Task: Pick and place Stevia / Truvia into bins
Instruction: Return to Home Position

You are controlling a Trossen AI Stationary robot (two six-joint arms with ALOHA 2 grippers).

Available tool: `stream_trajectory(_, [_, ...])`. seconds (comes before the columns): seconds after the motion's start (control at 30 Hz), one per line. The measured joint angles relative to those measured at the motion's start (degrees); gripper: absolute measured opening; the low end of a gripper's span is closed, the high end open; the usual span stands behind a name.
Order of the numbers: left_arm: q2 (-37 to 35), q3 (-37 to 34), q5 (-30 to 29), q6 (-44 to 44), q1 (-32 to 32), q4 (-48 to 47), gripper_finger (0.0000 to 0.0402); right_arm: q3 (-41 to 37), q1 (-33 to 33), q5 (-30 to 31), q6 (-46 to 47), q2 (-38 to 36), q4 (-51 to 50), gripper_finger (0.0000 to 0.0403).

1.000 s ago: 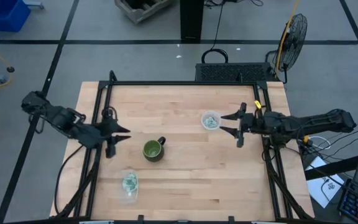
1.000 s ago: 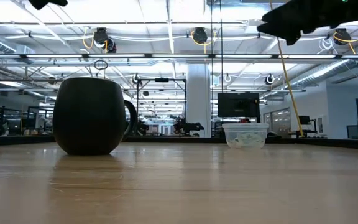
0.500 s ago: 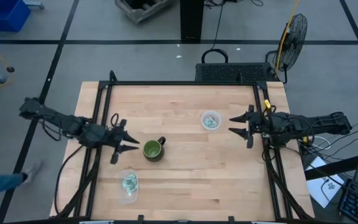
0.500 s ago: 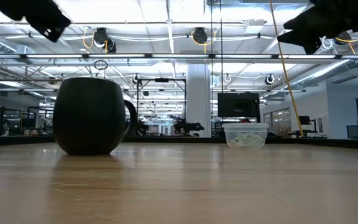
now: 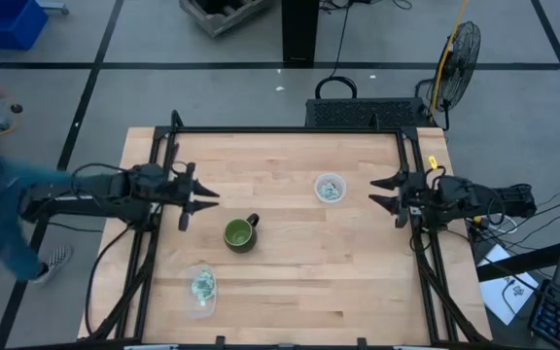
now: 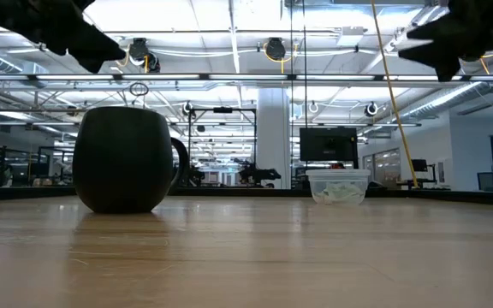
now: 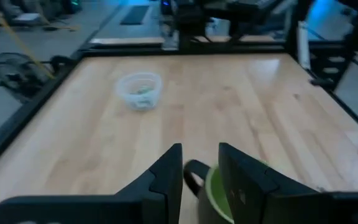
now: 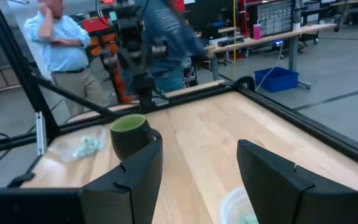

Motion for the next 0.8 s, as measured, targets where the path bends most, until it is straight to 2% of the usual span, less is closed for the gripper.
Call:
stream_trajectory(0.2, [-4.8, 0.0, -1.8, -1.2, 3.1, -3.7, 0.0108, -6.8, 0.0, 1.9, 0.0, -7.0, 3.3, 0.0199])
stream_trajectory(0.4, [-14.5, 0.0, -2.0, -1.3, 3.0, -11.4, 0.0108, -6.0, 0.0, 1.5, 1.0, -7.3, 2.2, 0.0199])
stream_trajectory(0.6, [-24.1, 0.1, -0.2, -1.5, 3.0, -11.3, 0.0108, -6.6, 0.0, 3.8, 1.9, -7.2, 2.0, 0.0199])
stream_trajectory(0.8, [-29.6, 0.1, -0.8, -1.6, 3.0, -11.6, 0.0108, -8.9, 0.0, 7.8, -0.1, -7.2, 5.1, 0.0199])
